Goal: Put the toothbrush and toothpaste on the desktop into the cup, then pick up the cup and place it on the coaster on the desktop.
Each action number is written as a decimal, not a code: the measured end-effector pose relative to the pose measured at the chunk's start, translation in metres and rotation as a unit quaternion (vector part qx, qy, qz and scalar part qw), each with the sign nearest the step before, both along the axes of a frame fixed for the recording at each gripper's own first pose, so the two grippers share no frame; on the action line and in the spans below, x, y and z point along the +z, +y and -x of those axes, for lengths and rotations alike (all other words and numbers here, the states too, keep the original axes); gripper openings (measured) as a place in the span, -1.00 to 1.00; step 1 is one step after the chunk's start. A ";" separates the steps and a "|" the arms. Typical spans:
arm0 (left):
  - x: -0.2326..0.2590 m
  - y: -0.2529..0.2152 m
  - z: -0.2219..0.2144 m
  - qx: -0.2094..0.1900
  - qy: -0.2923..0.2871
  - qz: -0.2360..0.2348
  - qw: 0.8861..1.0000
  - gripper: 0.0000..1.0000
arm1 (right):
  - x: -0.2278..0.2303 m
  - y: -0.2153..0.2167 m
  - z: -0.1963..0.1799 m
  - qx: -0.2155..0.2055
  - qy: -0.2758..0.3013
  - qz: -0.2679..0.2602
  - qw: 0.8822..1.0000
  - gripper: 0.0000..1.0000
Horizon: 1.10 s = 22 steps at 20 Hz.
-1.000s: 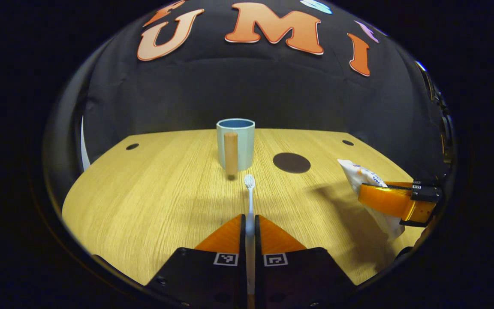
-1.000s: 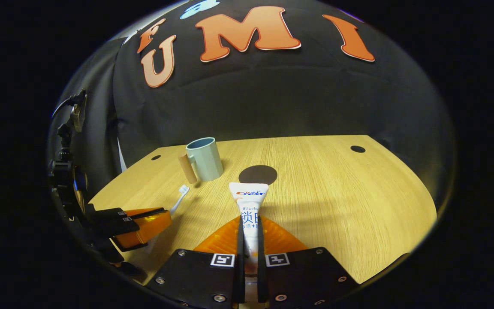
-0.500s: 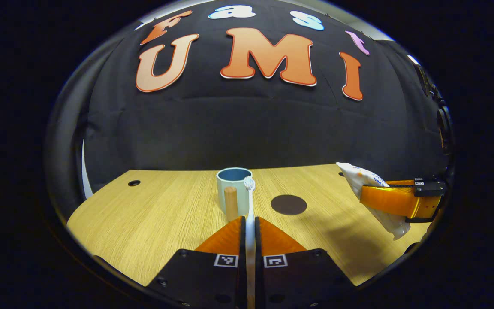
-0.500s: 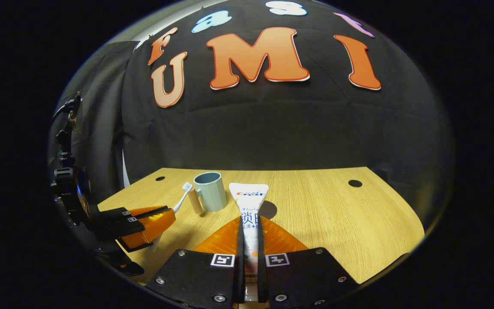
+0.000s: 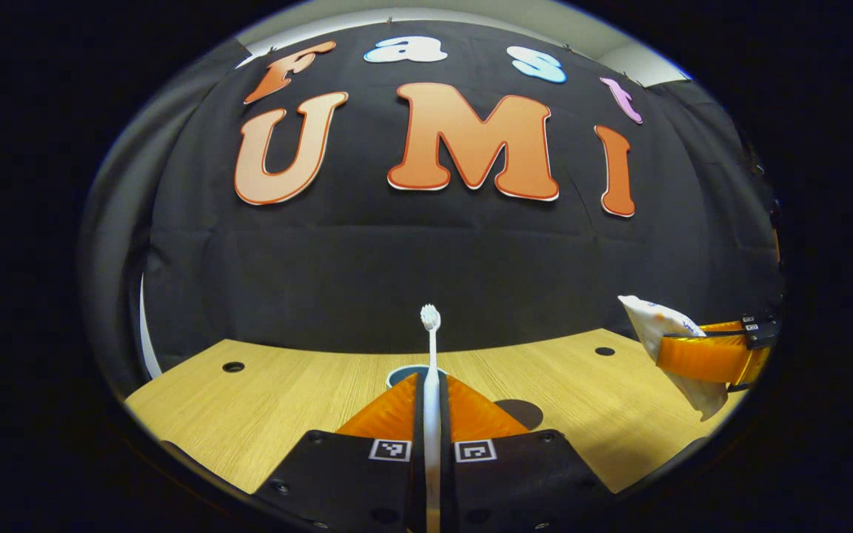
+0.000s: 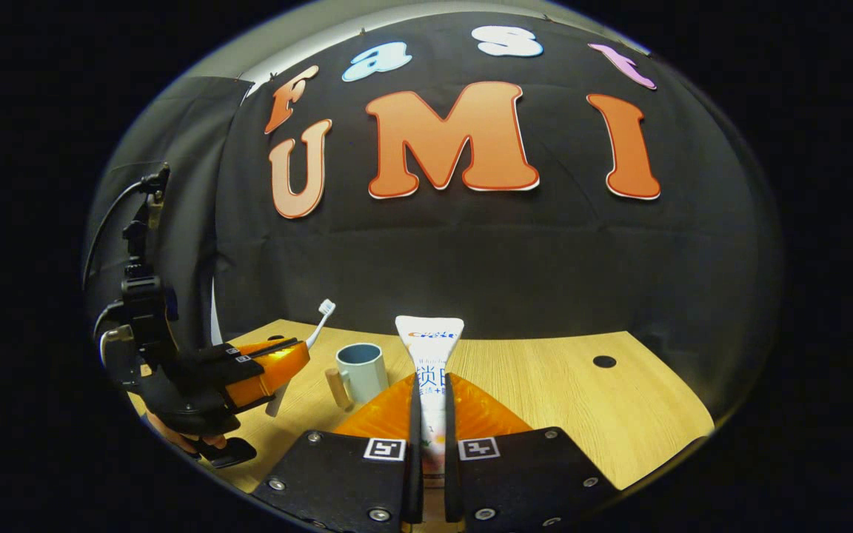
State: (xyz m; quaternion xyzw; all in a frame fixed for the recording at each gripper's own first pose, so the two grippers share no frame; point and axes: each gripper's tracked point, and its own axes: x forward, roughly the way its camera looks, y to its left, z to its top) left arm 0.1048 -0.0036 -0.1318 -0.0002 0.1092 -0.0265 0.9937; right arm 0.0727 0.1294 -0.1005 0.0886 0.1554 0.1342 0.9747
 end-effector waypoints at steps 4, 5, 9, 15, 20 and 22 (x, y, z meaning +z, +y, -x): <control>0.004 0.002 -0.026 -0.008 -0.020 0.031 0.999 -0.87 | 0.019 -0.008 -0.004 -0.009 -0.025 0.001 1.000 -0.77; 0.007 0.005 -0.034 -0.005 -0.028 0.033 0.999 -0.87 | 0.022 -0.009 -0.004 -0.010 -0.031 -0.001 0.999 -0.77; 0.018 0.016 -0.062 0.001 -0.063 0.042 0.997 -0.87 | 0.032 -0.020 -0.012 -0.021 -0.047 0.001 0.999 -0.77; 0.033 0.029 -0.102 -0.013 -0.121 0.064 0.991 -0.87 | 0.025 -0.035 -0.023 -0.036 -0.051 0.017 0.998 -0.77; 0.022 0.020 -0.132 -0.044 -0.111 0.079 0.990 -0.87 | 0.019 -0.047 -0.032 -0.046 -0.049 0.016 0.998 -0.77; 0.012 0.010 -0.138 -0.079 -0.099 0.083 0.988 -0.87 | 0.014 -0.051 -0.033 -0.049 -0.042 0.017 0.998 -0.77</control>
